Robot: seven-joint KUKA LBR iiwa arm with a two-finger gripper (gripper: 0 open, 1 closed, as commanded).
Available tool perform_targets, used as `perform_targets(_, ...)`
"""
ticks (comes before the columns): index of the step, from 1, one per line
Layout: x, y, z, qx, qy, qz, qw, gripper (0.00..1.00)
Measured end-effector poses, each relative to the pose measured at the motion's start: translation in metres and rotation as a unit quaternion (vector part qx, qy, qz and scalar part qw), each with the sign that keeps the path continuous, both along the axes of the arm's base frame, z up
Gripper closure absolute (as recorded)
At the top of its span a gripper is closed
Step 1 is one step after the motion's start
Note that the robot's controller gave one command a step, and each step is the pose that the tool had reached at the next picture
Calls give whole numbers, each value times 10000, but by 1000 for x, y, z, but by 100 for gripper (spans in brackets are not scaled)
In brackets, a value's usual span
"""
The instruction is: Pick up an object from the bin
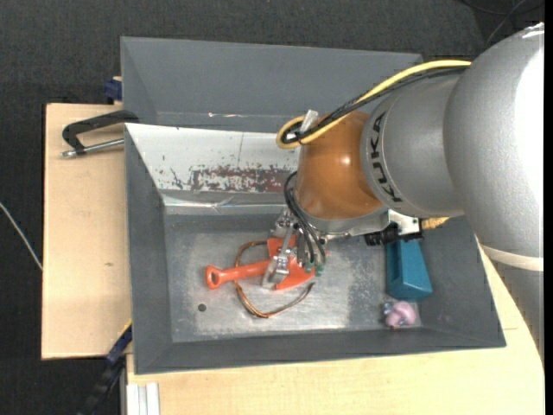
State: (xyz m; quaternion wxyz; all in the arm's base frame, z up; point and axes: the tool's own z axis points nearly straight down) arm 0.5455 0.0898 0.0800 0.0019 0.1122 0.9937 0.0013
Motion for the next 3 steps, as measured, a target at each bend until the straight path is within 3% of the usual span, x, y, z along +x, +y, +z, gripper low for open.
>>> perform_targets(3, -2, 0, 51, -6, 37, 4, 10000, 100)
